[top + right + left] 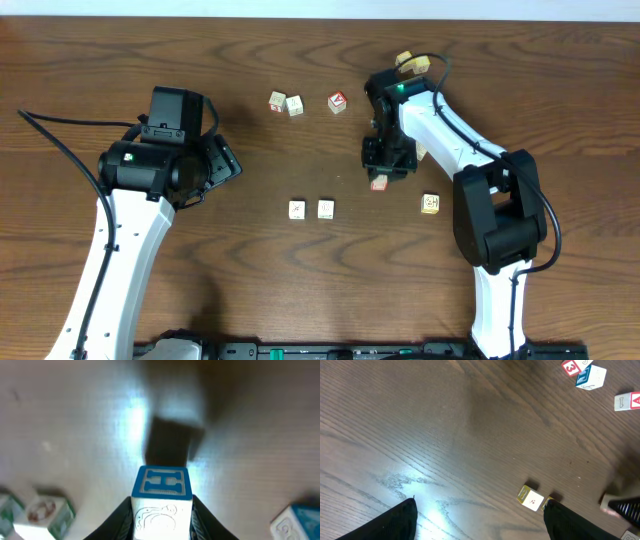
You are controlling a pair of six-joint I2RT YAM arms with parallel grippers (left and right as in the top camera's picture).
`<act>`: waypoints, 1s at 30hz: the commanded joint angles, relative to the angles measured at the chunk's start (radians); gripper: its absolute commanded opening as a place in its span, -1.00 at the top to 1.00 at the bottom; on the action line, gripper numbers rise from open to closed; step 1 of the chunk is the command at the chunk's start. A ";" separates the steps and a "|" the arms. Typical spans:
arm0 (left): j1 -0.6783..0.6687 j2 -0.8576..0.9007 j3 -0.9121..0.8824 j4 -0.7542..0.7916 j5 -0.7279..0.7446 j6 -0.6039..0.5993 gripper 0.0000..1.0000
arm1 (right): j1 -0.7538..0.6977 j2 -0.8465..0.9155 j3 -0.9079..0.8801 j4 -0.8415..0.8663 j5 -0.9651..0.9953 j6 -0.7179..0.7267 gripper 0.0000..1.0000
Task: Lift 5 blocks
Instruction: 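Grasp the blue-faced H block with the right gripper and lift it, then carry the H block with the right gripper to the front row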
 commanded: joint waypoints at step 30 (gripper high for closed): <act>0.003 0.000 0.002 -0.003 -0.020 0.002 -0.62 | 0.235 -0.039 -0.011 -0.055 0.092 0.123 0.41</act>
